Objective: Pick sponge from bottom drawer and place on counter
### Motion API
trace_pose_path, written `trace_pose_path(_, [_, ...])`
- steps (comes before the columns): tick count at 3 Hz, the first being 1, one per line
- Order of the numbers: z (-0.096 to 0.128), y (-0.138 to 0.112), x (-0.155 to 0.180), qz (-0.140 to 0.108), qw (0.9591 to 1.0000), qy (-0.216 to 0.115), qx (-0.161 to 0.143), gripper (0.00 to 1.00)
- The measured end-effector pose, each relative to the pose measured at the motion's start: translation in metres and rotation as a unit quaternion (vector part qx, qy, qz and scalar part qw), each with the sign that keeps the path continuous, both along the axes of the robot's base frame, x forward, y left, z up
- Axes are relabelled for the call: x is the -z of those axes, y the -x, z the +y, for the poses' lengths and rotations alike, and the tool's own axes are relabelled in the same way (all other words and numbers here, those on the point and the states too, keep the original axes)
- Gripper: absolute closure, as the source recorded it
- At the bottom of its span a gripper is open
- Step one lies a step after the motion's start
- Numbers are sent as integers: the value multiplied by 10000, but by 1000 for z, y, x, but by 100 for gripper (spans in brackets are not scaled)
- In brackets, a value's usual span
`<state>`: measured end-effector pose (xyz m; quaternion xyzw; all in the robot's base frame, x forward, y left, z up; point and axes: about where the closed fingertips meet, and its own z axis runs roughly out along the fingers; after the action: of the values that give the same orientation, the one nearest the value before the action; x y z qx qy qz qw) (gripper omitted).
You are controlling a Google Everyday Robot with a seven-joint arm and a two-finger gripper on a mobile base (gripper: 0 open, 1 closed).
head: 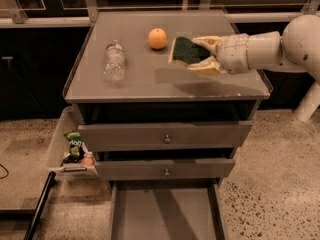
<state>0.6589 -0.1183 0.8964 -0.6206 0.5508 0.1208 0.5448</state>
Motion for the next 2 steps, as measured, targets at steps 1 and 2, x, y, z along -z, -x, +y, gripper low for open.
trace_pose_path(1, [-11,-11,-4,253,9996,-2,146,100])
trace_pose_path(2, [-22,-21,3,634,9975,151,269,100])
